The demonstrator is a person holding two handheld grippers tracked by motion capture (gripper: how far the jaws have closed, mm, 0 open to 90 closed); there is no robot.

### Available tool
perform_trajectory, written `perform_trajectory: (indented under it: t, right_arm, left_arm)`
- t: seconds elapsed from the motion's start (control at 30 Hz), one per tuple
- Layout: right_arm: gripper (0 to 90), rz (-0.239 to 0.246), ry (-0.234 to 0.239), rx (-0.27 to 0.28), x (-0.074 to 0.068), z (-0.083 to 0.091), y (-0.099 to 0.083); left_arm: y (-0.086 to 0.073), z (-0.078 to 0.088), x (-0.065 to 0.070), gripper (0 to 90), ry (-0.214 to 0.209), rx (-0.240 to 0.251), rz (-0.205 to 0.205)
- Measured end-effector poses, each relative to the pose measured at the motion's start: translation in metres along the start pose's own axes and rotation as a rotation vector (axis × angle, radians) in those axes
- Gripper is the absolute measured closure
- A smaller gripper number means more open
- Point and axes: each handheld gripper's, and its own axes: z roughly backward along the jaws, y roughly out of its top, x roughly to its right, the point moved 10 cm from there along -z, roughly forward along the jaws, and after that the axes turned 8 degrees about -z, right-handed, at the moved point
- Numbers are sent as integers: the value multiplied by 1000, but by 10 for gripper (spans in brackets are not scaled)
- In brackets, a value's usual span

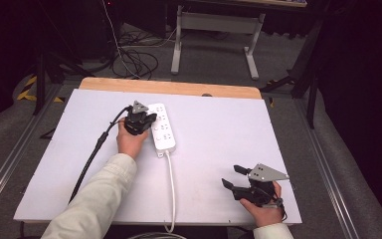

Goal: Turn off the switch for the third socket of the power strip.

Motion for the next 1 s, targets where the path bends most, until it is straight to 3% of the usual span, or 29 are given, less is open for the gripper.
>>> perform_trajectory:
  t: [0.53,1.0]
  right_arm:
    - [347,5,4,-3,-1,0,0]
    - [347,6,10,-8,-2,-1,-1]
  left_arm:
    - [1,1,3,900,34,-31,-25]
    - [1,0,2,900,45,-34,-11]
